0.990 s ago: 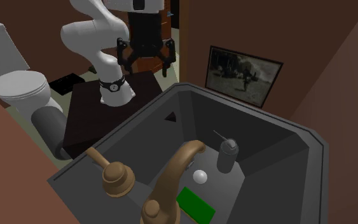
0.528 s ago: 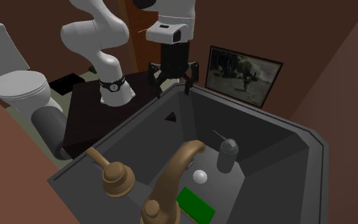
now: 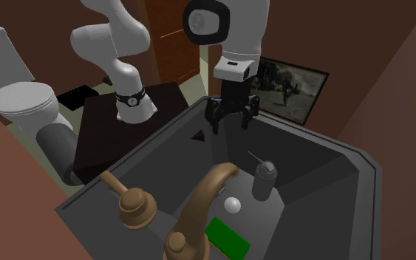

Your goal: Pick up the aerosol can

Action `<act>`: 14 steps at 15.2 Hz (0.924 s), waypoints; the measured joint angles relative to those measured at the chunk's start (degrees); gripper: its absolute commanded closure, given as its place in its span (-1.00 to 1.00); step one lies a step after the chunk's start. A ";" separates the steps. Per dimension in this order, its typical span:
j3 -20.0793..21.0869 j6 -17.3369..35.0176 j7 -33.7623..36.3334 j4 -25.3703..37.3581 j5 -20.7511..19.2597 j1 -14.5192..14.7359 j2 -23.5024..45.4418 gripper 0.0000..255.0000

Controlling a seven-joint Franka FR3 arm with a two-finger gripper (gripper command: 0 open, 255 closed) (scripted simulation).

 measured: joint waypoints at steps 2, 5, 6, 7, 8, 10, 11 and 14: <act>0.87 1.00 5.70 2.96 -6.03 0.51 5.55 -1.00; 0.36 1.10 13.09 7.90 -14.47 2.81 13.24 -1.00; -0.02 0.83 15.53 9.79 -17.02 4.12 15.80 -1.00; -0.66 0.76 17.62 11.55 -19.46 5.33 18.29 -1.00; -1.40 0.65 19.29 13.33 -21.67 6.48 20.64 -1.00; -3.00 -0.19 22.33 18.01 -25.64 9.30 25.82 -1.00; -3.50 -0.40 23.17 19.29 -26.75 10.17 27.25 -1.00; -4.61 0.16 25.12 20.59 -28.95 11.60 29.76 -1.00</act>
